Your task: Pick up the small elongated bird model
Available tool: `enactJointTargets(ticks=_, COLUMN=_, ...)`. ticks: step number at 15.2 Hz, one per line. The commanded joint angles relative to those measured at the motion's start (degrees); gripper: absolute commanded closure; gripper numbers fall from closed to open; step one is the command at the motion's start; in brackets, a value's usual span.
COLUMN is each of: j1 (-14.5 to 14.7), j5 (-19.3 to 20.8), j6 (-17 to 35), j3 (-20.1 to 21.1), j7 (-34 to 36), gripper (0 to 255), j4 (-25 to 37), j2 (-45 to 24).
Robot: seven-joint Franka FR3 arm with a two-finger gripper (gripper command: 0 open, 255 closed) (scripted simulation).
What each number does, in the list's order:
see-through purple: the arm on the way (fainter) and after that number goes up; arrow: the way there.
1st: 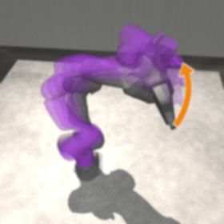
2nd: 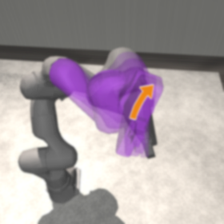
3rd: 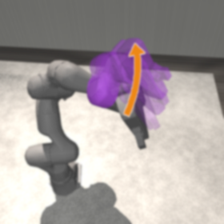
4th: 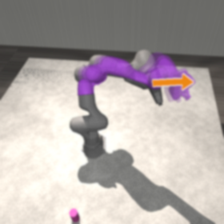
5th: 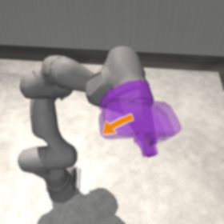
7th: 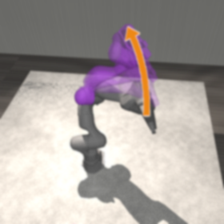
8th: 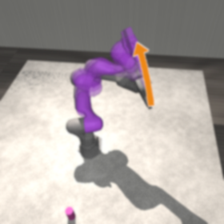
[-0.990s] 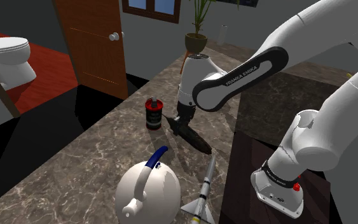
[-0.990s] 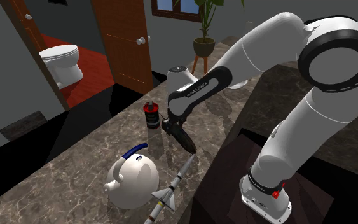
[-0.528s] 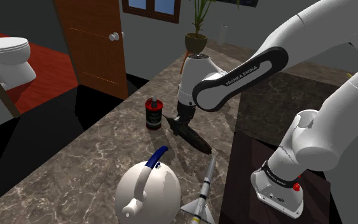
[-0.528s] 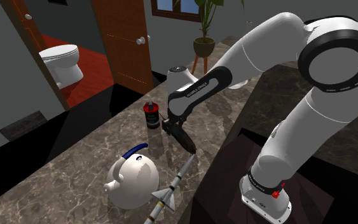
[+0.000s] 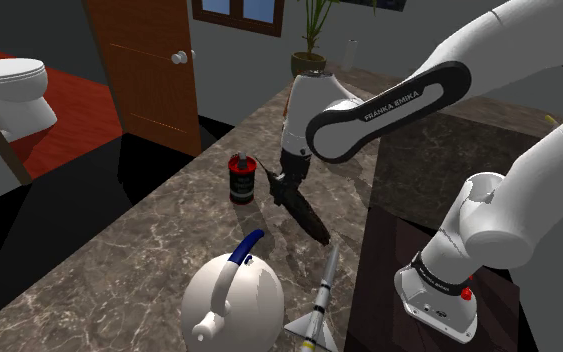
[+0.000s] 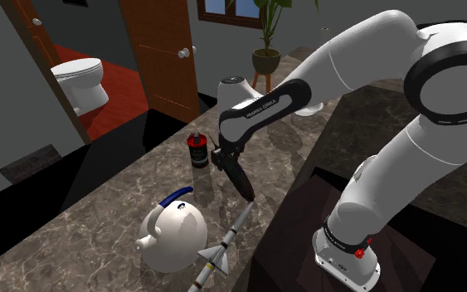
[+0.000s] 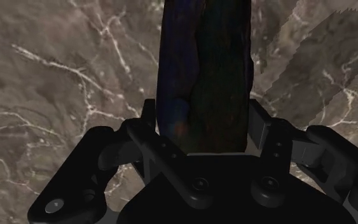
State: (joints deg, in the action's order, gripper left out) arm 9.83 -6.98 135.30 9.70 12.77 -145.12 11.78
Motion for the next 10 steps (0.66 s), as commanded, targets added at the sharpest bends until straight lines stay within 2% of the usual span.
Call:
enactJointTargets(ticks=1, j1=0.01, j5=0.01, j6=-1.79, j3=-0.05, j7=0.09, gripper=255, j4=0.84, j2=0.95)
enactJointTargets(ticks=8, j1=-0.02, j5=0.03, j6=-7.82, j3=-0.37, j7=0.2, gripper=255, j4=3.61, j2=4.23)
enactJointTargets(ticks=10, j1=-0.02, j5=0.03, j6=-7.95, j3=-0.37, j7=0.21, gripper=255, j4=3.67, j2=4.29)
